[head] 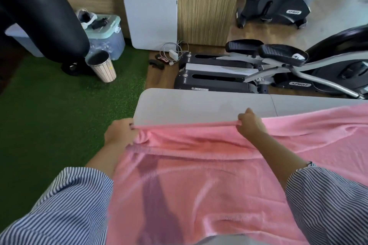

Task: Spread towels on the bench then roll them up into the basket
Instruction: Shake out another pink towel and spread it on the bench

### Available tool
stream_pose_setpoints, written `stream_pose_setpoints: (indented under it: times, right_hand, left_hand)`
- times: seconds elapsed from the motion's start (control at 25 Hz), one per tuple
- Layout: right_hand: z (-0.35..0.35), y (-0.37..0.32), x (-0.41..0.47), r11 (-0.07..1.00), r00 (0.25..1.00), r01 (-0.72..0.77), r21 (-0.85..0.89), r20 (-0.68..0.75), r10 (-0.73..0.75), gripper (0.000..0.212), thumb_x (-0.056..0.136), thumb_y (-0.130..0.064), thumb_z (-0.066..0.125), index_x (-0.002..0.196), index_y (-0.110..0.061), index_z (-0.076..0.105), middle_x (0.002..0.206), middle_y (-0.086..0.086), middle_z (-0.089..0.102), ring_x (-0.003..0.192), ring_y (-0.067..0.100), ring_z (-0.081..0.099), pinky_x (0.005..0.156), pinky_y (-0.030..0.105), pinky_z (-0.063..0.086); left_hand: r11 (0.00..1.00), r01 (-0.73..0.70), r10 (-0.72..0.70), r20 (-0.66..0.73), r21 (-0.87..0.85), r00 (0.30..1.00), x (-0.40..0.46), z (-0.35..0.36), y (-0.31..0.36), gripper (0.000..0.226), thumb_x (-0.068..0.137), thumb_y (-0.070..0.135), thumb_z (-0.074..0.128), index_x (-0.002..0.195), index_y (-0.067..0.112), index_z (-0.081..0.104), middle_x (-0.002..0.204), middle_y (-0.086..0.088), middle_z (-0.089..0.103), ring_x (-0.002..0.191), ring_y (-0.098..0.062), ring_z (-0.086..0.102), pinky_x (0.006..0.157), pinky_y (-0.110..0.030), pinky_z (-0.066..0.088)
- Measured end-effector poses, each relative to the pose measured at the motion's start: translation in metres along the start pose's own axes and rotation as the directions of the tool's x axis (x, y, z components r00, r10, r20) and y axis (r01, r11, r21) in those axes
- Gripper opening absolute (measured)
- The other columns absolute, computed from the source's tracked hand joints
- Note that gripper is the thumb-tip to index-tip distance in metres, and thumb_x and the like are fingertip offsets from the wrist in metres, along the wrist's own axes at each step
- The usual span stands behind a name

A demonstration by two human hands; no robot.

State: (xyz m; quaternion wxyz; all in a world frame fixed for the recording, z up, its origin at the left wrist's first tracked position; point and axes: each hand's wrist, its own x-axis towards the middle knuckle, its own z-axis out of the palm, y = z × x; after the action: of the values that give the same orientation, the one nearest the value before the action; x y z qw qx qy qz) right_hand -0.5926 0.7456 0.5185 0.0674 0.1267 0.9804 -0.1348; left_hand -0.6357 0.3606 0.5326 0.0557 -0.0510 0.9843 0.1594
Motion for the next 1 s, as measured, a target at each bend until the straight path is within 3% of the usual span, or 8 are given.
stream_pose_setpoints:
  times: [0.2, 0.36, 0.52, 0.6, 0.72, 0.84, 0.92, 1.0]
  right_hand:
    - [-0.027, 0.001, 0.033, 0.964, 0.978, -0.128, 0.232, -0.130, 0.161, 0.017, 0.087, -0.009, 0.055, 0.100, 0.000, 0.055, 0.112, 0.019, 0.045, 0.097, 0.036, 0.051, 0.079, 0.035, 0.044]
    - [-0.027, 0.011, 0.057, 0.939, 0.962, -0.199, 0.281, -0.124, 0.242, 0.024, 0.083, -0.010, 0.056, 0.104, 0.001, 0.052, 0.116, 0.021, 0.044, 0.102, 0.034, 0.047, 0.077, 0.031, 0.037]
    - [-0.017, 0.018, 0.078, 0.938, 0.966, -0.207, 0.279, -0.091, 0.240, 0.024, 0.085, -0.012, 0.055, 0.102, 0.004, 0.052, 0.113, 0.022, 0.045, 0.086, 0.030, 0.046, 0.075, 0.033, 0.038]
    - [-0.023, 0.015, 0.094, 0.911, 0.941, -0.215, 0.351, -0.175, 0.290, 0.023, 0.087, -0.011, 0.054, 0.103, 0.006, 0.052, 0.113, 0.023, 0.046, 0.084, 0.027, 0.042, 0.076, 0.032, 0.037]
    - [-0.041, 0.011, 0.125, 0.877, 0.885, -0.194, 0.439, -0.307, 0.349, 0.023, 0.086, -0.003, 0.049, 0.108, 0.003, 0.052, 0.114, 0.024, 0.047, 0.087, 0.029, 0.043, 0.075, 0.029, 0.031]
    - [-0.041, 0.019, 0.147, 0.902, 0.929, -0.225, 0.369, -0.198, 0.313, 0.046, 0.083, -0.002, 0.051, 0.129, -0.005, 0.048, 0.132, 0.020, 0.045, 0.113, 0.032, 0.048, 0.088, 0.031, 0.037]
    - [-0.029, 0.029, 0.148, 0.930, 0.961, -0.228, 0.288, -0.088, 0.263, 0.056, 0.081, -0.003, 0.057, 0.135, -0.008, 0.045, 0.140, 0.015, 0.042, 0.127, 0.028, 0.041, 0.102, 0.032, 0.033]
    - [-0.014, 0.036, 0.139, 0.954, 0.978, -0.197, 0.224, -0.017, 0.206, 0.049, 0.080, -0.008, 0.063, 0.128, -0.008, 0.052, 0.134, 0.013, 0.049, 0.121, 0.026, 0.046, 0.100, 0.032, 0.036]
  left_hand:
    - [0.922, -0.044, -0.133, -0.421, -0.386, 0.897, 0.047, -0.025, 0.017, 0.008, 0.079, -0.001, 0.051, 0.073, 0.005, 0.050, 0.083, -0.015, 0.049, 0.075, -0.024, 0.043, 0.061, -0.031, 0.028]
    - [0.989, -0.150, 0.144, -0.209, -0.012, 0.967, 0.061, 0.000, -0.004, 0.021, 0.084, -0.001, 0.058, 0.104, 0.005, 0.057, 0.115, -0.018, 0.048, 0.086, -0.030, 0.056, 0.070, -0.036, 0.050]
    - [0.964, 0.203, -0.214, -0.047, -0.174, 0.976, 0.097, 0.016, 0.005, 0.011, 0.086, 0.014, 0.056, 0.083, 0.004, 0.057, 0.084, -0.017, 0.060, 0.080, -0.033, 0.058, 0.060, -0.033, 0.040]
    - [0.930, 0.197, -0.244, -0.121, -0.310, 0.962, 0.126, 0.008, 0.029, 0.010, 0.084, 0.009, 0.054, 0.077, 0.003, 0.057, 0.082, -0.018, 0.058, 0.077, -0.030, 0.054, 0.059, -0.033, 0.036]
    - [0.889, -0.055, -0.152, -0.406, -0.455, 0.901, 0.165, -0.017, 0.061, 0.006, 0.081, -0.001, 0.051, 0.084, 0.004, 0.054, 0.100, -0.020, 0.049, 0.087, -0.029, 0.046, 0.071, -0.029, 0.030]
    - [0.922, 0.095, -0.194, -0.233, -0.376, 0.953, 0.185, -0.007, 0.072, 0.035, 0.084, 0.005, 0.061, 0.117, 0.004, 0.051, 0.127, -0.023, 0.045, 0.101, -0.035, 0.051, 0.079, -0.038, 0.040]
    - [0.942, 0.215, -0.233, -0.043, -0.259, 0.971, 0.181, 0.017, 0.071, 0.052, 0.079, 0.012, 0.070, 0.125, 0.004, 0.048, 0.125, -0.023, 0.051, 0.105, -0.037, 0.055, 0.080, -0.041, 0.045]
    - [0.966, 0.213, -0.188, 0.166, -0.145, 0.968, 0.169, 0.046, 0.068, 0.064, 0.076, 0.027, 0.075, 0.130, 0.009, 0.046, 0.124, -0.018, 0.055, 0.101, -0.032, 0.059, 0.074, -0.035, 0.047]
